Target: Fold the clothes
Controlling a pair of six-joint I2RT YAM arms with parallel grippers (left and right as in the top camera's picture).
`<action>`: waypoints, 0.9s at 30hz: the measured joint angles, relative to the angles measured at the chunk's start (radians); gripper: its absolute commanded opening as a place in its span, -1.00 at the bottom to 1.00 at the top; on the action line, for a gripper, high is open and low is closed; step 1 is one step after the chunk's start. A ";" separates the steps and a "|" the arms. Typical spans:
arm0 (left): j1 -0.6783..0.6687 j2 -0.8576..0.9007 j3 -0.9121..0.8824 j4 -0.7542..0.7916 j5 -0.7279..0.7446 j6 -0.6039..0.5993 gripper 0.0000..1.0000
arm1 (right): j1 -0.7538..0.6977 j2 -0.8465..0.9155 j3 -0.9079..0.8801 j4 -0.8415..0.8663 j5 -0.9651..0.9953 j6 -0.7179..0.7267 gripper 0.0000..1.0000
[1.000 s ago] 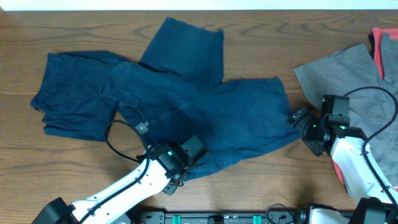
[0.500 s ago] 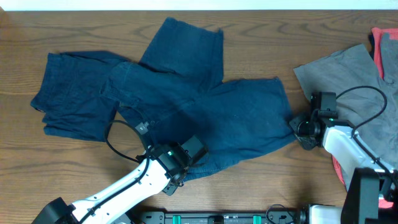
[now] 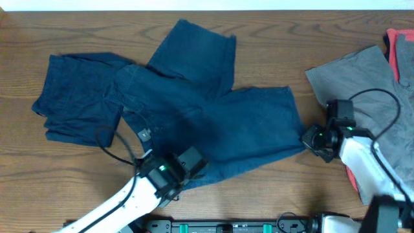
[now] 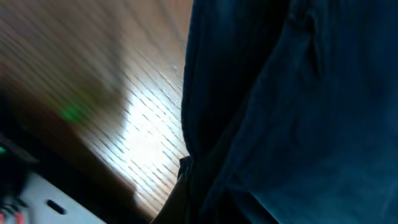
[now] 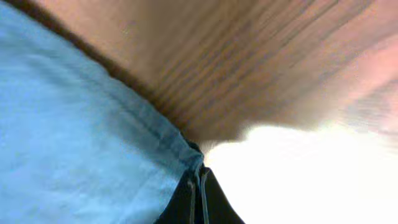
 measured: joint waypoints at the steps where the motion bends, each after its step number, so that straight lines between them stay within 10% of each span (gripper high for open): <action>1: 0.000 -0.024 0.003 -0.009 -0.008 0.019 -0.88 | -0.002 -0.034 0.000 -0.013 0.001 -0.006 -0.98; 13: -0.002 -0.354 0.028 -0.044 0.017 0.233 -0.88 | -0.064 -0.470 0.170 -0.294 0.028 -0.113 -0.98; 27: -0.003 -0.480 0.154 -0.041 0.052 0.330 -0.88 | -0.096 -0.517 0.418 -0.303 0.000 -0.344 -0.98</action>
